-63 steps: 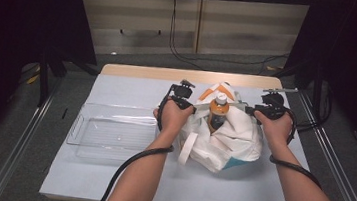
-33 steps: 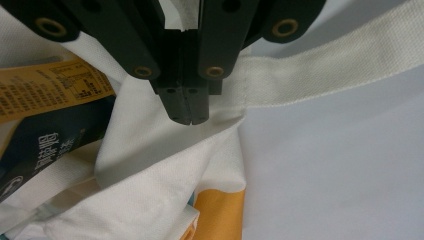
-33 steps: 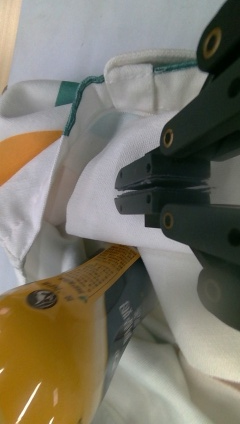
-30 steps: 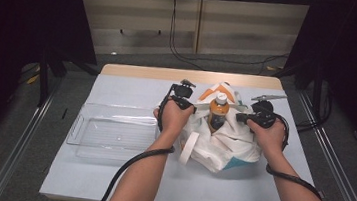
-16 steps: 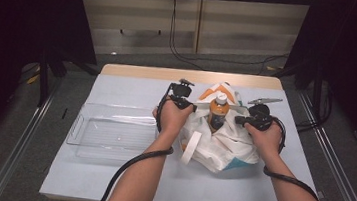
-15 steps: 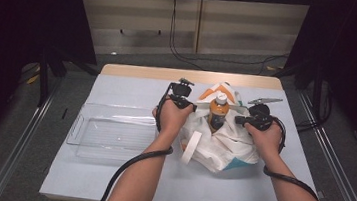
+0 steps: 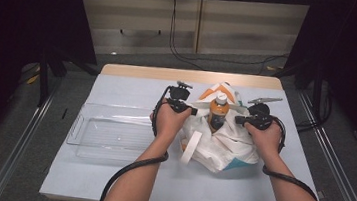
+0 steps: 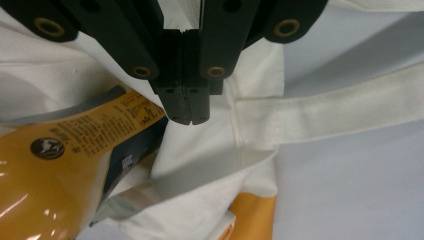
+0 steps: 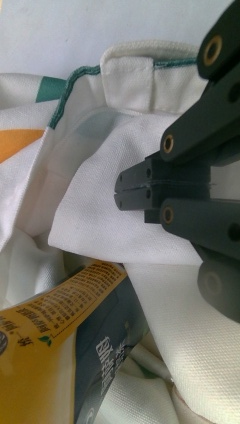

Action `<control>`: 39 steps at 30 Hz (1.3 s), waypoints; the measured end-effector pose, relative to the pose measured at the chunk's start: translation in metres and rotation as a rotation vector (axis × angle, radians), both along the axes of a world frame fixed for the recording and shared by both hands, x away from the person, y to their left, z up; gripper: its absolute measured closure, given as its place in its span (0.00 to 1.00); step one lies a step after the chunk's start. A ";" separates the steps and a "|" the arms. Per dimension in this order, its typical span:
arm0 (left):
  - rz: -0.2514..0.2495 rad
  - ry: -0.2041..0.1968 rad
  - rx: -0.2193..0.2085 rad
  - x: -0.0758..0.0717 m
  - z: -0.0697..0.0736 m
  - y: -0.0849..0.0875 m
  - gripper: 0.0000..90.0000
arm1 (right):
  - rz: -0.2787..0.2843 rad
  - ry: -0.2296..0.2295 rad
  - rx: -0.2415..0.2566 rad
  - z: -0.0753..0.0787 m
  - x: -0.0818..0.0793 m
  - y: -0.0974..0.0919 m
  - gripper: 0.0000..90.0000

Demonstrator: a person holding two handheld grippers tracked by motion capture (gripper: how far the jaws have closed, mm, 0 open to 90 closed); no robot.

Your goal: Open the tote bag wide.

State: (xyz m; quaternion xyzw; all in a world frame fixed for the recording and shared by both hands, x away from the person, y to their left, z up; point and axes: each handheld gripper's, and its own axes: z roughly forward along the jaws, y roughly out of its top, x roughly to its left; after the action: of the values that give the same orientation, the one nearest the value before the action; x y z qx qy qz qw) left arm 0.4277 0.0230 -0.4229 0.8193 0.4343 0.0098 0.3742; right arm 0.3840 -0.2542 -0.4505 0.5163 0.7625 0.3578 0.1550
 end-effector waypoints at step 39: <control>0.006 0.054 0.077 0.000 -0.026 0.005 1.00 | 0.061 -0.036 0.072 0.007 -0.029 -0.017 1.00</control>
State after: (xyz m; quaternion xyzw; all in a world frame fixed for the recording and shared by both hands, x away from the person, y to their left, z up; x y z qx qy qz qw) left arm 0.4276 0.0276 -0.4494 0.8316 0.4461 0.0054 0.3306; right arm 0.3551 -0.2713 -0.4432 0.4915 0.7615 0.3988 0.1392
